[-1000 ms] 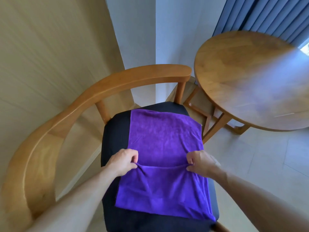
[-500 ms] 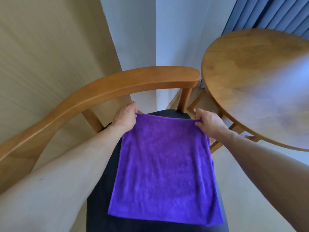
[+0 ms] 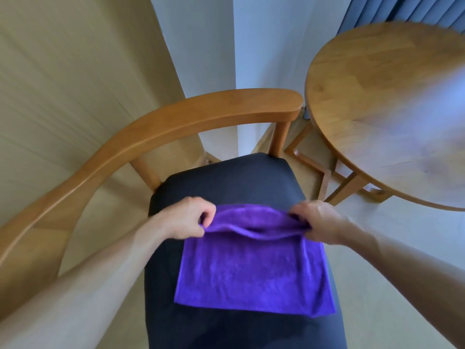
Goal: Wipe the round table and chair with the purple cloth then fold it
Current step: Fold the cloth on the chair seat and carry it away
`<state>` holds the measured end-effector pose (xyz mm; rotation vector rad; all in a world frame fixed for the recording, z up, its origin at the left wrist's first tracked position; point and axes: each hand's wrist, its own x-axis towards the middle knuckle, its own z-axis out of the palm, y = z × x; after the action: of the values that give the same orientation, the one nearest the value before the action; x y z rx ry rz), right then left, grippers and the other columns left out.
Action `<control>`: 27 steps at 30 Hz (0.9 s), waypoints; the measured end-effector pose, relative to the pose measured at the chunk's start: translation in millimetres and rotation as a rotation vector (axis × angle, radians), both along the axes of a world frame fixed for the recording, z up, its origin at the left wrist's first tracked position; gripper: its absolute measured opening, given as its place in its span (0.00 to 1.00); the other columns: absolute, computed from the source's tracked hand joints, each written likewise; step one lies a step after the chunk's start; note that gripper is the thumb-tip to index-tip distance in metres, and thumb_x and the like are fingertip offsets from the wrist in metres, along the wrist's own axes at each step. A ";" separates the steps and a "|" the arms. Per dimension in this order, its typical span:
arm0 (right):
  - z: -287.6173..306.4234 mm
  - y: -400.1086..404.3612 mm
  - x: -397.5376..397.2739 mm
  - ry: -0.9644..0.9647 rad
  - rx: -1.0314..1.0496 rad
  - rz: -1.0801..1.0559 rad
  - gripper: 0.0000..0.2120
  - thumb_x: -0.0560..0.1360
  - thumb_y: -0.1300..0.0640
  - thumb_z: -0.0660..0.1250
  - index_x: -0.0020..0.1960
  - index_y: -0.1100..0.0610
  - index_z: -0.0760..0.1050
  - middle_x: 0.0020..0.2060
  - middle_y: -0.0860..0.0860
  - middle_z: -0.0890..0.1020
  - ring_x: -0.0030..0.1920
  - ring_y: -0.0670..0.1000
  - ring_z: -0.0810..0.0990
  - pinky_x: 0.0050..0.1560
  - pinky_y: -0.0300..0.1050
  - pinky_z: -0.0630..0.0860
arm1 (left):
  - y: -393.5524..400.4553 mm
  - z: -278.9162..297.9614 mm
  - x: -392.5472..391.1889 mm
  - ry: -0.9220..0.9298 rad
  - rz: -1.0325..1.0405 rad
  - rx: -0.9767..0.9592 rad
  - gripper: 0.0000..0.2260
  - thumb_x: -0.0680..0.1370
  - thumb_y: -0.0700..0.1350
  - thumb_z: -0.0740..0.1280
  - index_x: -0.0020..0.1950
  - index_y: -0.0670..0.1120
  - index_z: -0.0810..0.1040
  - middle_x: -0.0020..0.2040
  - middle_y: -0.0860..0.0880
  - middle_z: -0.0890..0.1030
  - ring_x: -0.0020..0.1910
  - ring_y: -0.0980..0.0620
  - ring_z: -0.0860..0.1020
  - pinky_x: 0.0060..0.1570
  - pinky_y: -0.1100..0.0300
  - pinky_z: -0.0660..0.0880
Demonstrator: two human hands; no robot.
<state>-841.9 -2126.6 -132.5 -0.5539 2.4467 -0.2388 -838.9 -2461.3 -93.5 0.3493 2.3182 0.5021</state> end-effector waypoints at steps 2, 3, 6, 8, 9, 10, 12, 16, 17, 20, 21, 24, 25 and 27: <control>-5.4 0.0 29.6 0.022 0.020 0.055 0.15 0.69 0.62 0.63 0.52 0.48 0.76 0.47 0.47 0.78 0.48 0.53 0.80 0.47 0.49 0.79 | -3.6 -2.2 30.5 0.009 -0.110 -0.066 0.09 0.70 0.36 0.69 0.39 0.49 0.73 0.38 0.57 0.74 0.35 0.59 0.73 0.34 0.68 0.66; -7.6 0.1 43.9 0.032 0.034 0.055 0.14 0.70 0.62 0.62 0.51 0.48 0.75 0.47 0.47 0.77 0.48 0.53 0.80 0.44 0.49 0.79 | -6.9 -6.0 44.3 0.032 -0.137 -0.075 0.10 0.71 0.37 0.69 0.39 0.50 0.72 0.38 0.57 0.73 0.37 0.59 0.73 0.35 0.67 0.67; -2.7 -3.1 76.7 0.188 0.034 0.060 0.11 0.69 0.63 0.64 0.48 0.50 0.76 0.45 0.48 0.76 0.43 0.56 0.80 0.36 0.47 0.74 | -17.4 -15.4 73.4 0.169 -0.145 -0.065 0.11 0.73 0.40 0.70 0.40 0.51 0.68 0.39 0.57 0.72 0.39 0.58 0.71 0.43 0.66 0.68; 8.0 -4.8 86.9 0.308 -0.015 0.074 0.10 0.62 0.63 0.67 0.41 0.52 0.75 0.40 0.48 0.76 0.40 0.55 0.78 0.37 0.47 0.75 | -21.0 -11.9 82.1 0.282 -0.120 -0.052 0.11 0.73 0.41 0.69 0.40 0.51 0.67 0.36 0.56 0.71 0.39 0.57 0.70 0.48 0.61 0.69; 13.0 -4.7 89.4 0.344 -0.032 0.081 0.10 0.60 0.62 0.67 0.40 0.51 0.73 0.38 0.48 0.76 0.40 0.53 0.76 0.39 0.47 0.76 | -22.6 -7.3 84.0 0.338 -0.106 -0.052 0.11 0.73 0.41 0.70 0.40 0.51 0.67 0.36 0.56 0.71 0.39 0.55 0.70 0.49 0.59 0.68; 18.9 -4.2 90.8 0.355 -0.059 0.071 0.10 0.60 0.61 0.65 0.39 0.51 0.70 0.37 0.47 0.75 0.40 0.53 0.75 0.41 0.47 0.75 | -25.0 -1.4 84.6 0.391 -0.096 -0.050 0.12 0.73 0.42 0.70 0.40 0.51 0.68 0.35 0.55 0.71 0.40 0.54 0.70 0.48 0.58 0.67; 36.4 -3.2 90.7 0.328 -0.145 0.003 0.12 0.63 0.62 0.65 0.40 0.52 0.64 0.34 0.47 0.74 0.36 0.53 0.74 0.38 0.47 0.74 | -29.9 17.2 82.1 0.455 -0.073 -0.014 0.13 0.71 0.42 0.72 0.39 0.52 0.68 0.36 0.55 0.71 0.41 0.54 0.71 0.49 0.59 0.66; 93.8 4.2 71.1 0.365 -0.180 -0.141 0.11 0.73 0.60 0.65 0.42 0.50 0.64 0.35 0.45 0.73 0.32 0.50 0.74 0.30 0.45 0.72 | -35.9 73.6 63.5 0.492 0.058 0.108 0.14 0.73 0.40 0.72 0.40 0.52 0.68 0.34 0.53 0.73 0.35 0.53 0.72 0.37 0.56 0.72; 111.0 6.4 62.1 0.393 -0.177 -0.153 0.10 0.73 0.60 0.65 0.42 0.49 0.65 0.36 0.45 0.74 0.34 0.51 0.75 0.31 0.46 0.73 | -36.2 90.5 56.5 0.517 0.085 0.125 0.13 0.74 0.40 0.71 0.40 0.52 0.68 0.34 0.53 0.73 0.35 0.53 0.72 0.35 0.52 0.73; 166.7 7.6 35.6 0.464 -0.224 -0.183 0.12 0.70 0.63 0.68 0.44 0.49 0.68 0.39 0.45 0.76 0.38 0.53 0.77 0.37 0.51 0.77 | -37.5 145.6 35.3 0.641 0.108 0.148 0.12 0.73 0.38 0.72 0.40 0.50 0.71 0.33 0.53 0.73 0.33 0.55 0.71 0.36 0.54 0.71; 185.8 7.7 28.2 0.496 -0.247 -0.183 0.13 0.68 0.64 0.69 0.46 0.49 0.70 0.40 0.46 0.77 0.40 0.53 0.78 0.39 0.50 0.77 | -38.2 165.6 29.2 0.684 0.118 0.158 0.11 0.73 0.36 0.73 0.41 0.48 0.73 0.32 0.54 0.73 0.33 0.56 0.71 0.35 0.59 0.69; 247.0 7.8 10.6 0.643 -0.263 -0.148 0.12 0.67 0.64 0.73 0.47 0.54 0.77 0.40 0.48 0.79 0.41 0.53 0.78 0.41 0.44 0.71 | -41.7 225.8 15.7 0.821 0.178 0.170 0.10 0.72 0.36 0.73 0.42 0.48 0.75 0.33 0.53 0.75 0.33 0.60 0.73 0.36 0.67 0.67; 267.3 7.5 6.4 0.689 -0.263 -0.127 0.10 0.67 0.65 0.73 0.46 0.55 0.78 0.39 0.48 0.79 0.41 0.52 0.77 0.41 0.43 0.71 | -43.2 244.2 13.0 0.858 0.205 0.169 0.10 0.73 0.37 0.73 0.44 0.48 0.75 0.35 0.53 0.77 0.34 0.58 0.74 0.39 0.62 0.70; 302.2 6.9 1.7 0.761 -0.254 -0.091 0.10 0.67 0.64 0.74 0.46 0.55 0.79 0.39 0.45 0.76 0.40 0.48 0.74 0.41 0.42 0.71 | -45.5 278.4 11.6 0.895 0.245 0.171 0.10 0.74 0.39 0.73 0.51 0.48 0.76 0.41 0.52 0.81 0.39 0.50 0.77 0.44 0.55 0.73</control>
<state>-840.2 -2119.7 169.7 -0.7431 3.2083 -0.4445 -827.3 -2506.9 184.9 0.4324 3.2180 0.7797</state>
